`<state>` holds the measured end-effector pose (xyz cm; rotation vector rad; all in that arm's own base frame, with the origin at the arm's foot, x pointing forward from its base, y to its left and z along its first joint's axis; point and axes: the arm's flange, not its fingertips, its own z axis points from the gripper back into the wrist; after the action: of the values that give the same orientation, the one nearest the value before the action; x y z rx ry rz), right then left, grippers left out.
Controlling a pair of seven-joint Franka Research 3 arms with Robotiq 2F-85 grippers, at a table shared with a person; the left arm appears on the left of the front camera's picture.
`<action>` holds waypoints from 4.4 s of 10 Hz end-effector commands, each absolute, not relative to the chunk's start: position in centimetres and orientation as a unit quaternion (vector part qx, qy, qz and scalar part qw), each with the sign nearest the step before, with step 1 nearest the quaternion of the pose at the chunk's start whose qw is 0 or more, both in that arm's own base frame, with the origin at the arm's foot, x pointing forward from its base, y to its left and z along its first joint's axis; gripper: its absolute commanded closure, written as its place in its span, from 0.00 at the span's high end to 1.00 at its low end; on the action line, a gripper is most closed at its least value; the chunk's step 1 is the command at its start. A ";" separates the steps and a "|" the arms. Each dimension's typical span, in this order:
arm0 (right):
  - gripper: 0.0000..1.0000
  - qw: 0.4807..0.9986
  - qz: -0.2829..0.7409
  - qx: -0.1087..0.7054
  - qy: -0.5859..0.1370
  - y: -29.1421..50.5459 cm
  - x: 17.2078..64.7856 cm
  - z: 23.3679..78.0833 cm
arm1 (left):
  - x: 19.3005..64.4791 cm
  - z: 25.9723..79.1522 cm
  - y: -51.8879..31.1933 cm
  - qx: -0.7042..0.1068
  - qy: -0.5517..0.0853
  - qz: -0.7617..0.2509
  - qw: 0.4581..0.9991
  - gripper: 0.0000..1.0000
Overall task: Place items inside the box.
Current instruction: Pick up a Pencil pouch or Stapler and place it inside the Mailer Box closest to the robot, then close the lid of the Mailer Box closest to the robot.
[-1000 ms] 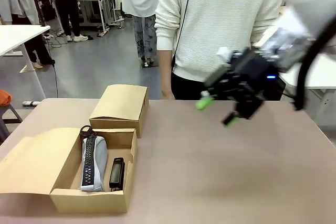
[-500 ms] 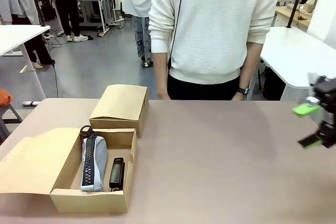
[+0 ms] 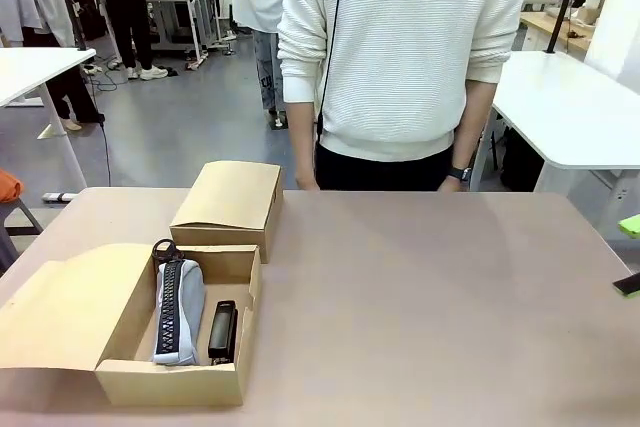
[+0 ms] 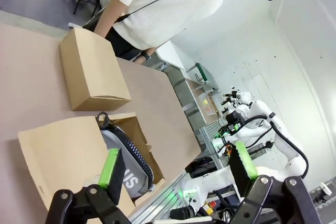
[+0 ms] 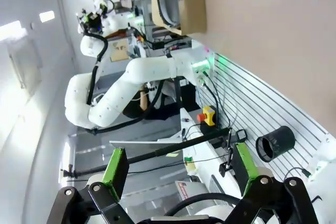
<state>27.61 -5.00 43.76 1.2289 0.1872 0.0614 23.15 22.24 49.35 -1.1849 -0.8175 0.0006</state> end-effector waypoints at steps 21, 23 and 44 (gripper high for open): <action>1.00 0.812 0.027 0.576 0.093 -4.1 27.5 45.1 | 31.3 46.6 15.7 -0.113 -0.408 -0.638 0.643 1.00; 1.00 0.812 0.027 0.576 0.093 -4.1 27.5 45.1 | 31.3 46.6 15.7 -0.113 -0.408 -0.638 0.643 1.00; 1.00 0.812 0.027 0.576 0.093 -4.1 27.5 45.1 | 33.6 33.9 16.1 -0.236 -0.489 -0.552 0.632 1.00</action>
<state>27.52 -4.12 44.45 1.2171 0.1908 0.0760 34.07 15.97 33.14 -0.5438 -1.0348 -1.2559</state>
